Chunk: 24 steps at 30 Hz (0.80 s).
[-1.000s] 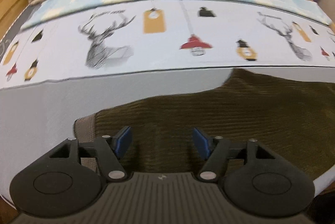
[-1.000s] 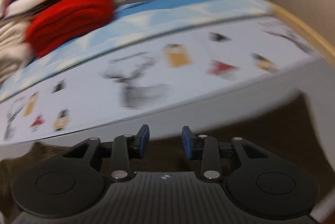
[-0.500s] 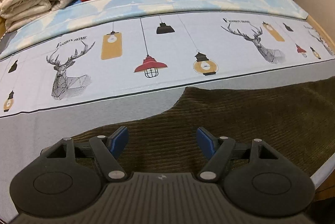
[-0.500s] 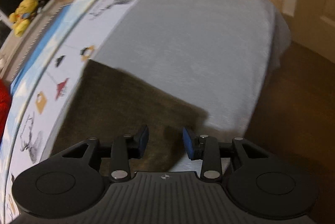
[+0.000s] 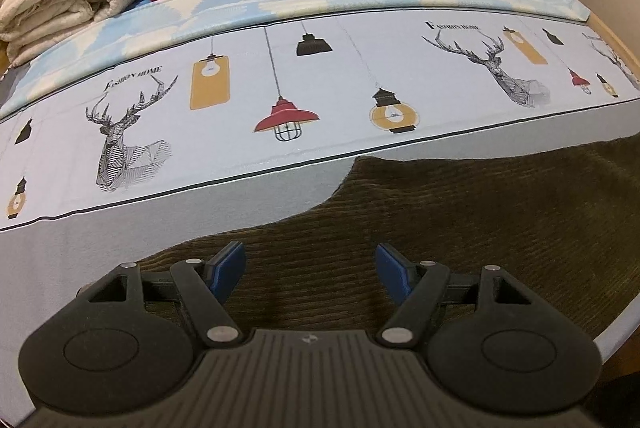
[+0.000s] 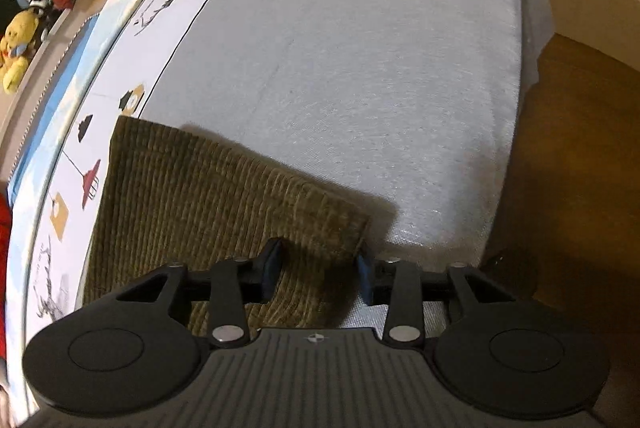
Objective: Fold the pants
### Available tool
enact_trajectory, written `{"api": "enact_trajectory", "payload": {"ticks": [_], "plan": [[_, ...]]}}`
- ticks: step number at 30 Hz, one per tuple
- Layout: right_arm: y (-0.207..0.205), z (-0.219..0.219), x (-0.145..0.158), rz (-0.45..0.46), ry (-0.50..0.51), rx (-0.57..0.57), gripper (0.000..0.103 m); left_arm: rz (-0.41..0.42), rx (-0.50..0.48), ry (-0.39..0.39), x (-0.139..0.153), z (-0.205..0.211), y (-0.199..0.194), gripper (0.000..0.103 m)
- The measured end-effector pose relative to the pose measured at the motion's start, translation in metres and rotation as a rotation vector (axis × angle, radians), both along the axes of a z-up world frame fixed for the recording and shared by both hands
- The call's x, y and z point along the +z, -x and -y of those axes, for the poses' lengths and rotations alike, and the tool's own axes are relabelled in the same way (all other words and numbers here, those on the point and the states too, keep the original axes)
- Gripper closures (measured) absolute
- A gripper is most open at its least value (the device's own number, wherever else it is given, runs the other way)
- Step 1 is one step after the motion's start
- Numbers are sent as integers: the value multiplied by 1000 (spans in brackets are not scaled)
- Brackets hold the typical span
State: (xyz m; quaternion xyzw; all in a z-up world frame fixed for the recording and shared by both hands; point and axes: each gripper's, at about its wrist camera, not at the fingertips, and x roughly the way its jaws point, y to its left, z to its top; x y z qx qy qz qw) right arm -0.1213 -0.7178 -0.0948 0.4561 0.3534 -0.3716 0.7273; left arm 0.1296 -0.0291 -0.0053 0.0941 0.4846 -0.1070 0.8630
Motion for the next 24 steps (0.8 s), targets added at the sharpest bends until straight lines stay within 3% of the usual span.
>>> {"api": "enact_trajectory", "payload": {"ticks": [1, 5, 9, 13, 17, 21, 24], "plan": [[0, 0, -1, 8, 0, -1, 76, 2, 5, 3, 1, -2, 0, 26], [2, -3, 10, 35, 29, -20, 81, 9, 21, 23, 6, -10, 0, 26], [-27, -51, 62, 29, 307, 139, 82, 22, 34, 45, 12, -18, 1, 26], [-62, -157, 121, 97, 703, 414, 82, 33, 52, 65, 17, -29, 2, 26], [-85, -298, 144, 173, 1016, 715, 82, 41, 73, 82, 20, -44, 4, 26], [-91, -428, 130, 283, 1138, 999, 82, 42, 101, 86, 21, -65, 9, 26], [-91, -517, 92, 312, 1149, 1243, 80, 39, 129, 90, 20, -83, 11, 26]]}}
